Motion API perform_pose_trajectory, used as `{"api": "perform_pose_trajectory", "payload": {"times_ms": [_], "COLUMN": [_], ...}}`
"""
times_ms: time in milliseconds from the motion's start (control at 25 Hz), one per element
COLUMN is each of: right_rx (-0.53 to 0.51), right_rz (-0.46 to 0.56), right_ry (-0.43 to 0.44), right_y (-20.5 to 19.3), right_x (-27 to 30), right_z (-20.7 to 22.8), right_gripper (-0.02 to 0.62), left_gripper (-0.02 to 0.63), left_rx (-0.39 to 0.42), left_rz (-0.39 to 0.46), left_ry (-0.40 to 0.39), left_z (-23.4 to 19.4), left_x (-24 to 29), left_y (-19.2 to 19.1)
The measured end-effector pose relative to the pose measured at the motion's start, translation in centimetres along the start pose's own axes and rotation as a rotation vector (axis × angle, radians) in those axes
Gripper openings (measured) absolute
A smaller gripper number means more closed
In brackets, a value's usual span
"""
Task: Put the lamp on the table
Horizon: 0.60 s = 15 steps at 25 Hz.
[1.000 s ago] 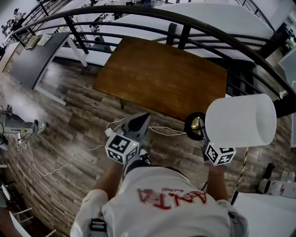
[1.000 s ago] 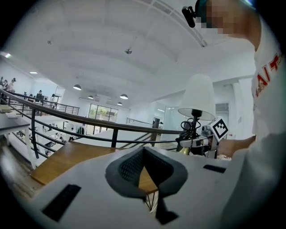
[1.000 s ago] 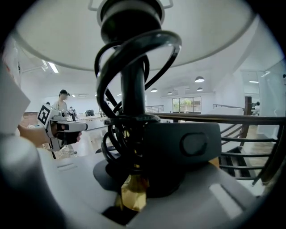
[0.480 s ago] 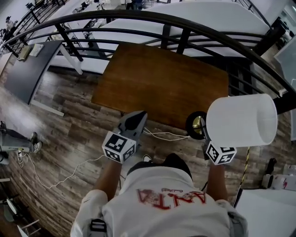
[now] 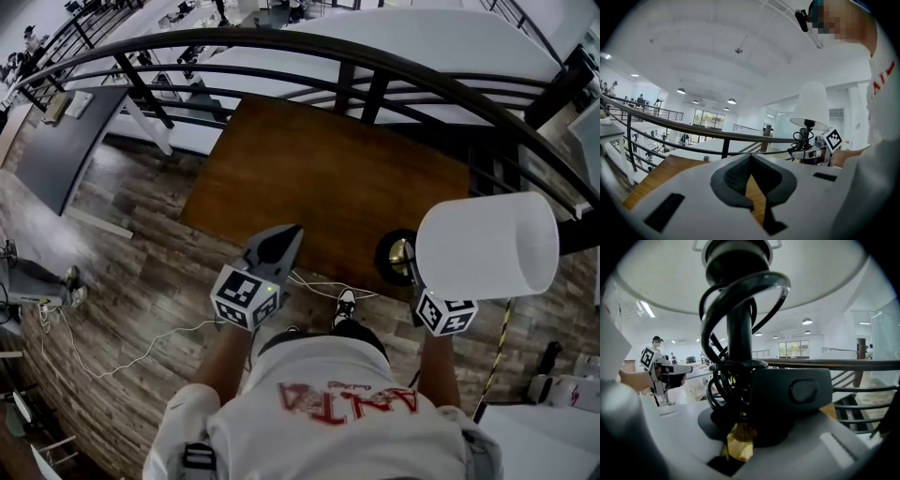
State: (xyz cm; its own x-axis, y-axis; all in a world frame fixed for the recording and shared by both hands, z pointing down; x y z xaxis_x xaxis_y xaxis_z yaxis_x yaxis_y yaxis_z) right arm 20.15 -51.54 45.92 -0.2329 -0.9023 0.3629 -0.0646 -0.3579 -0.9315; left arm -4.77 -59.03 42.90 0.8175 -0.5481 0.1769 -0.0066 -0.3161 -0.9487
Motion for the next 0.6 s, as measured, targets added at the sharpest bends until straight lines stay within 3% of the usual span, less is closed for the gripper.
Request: {"api": "perform_pose_trajectory", "payload": {"times_ms": [600], "right_rx": [-0.017], "right_rz": [-0.026], "right_ry": [-0.052], "right_y": [0.5], "right_x": [2.0], "right_z": [17.4], "right_gripper": [0.074], "left_gripper": [0.006], "left_rx": [-0.011], "left_rz": [-0.045], "left_ry": [-0.018], "left_z": [5.4], "left_x": [15.1], "left_y": [0.5]}}
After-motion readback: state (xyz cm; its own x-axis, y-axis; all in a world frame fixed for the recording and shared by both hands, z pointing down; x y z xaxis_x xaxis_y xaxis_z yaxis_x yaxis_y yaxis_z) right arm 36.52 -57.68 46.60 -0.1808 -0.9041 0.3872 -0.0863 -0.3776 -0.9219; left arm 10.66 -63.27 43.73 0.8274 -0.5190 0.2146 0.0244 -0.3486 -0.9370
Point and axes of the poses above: the fingertips, and each gripper's own axes: x forward along the fingers, z to its right, y out of its top, the point moved 3 cm from there along -x, backward along the fingers, and after that the axes turned 4 degrees about -x, right-handed, at the moved point
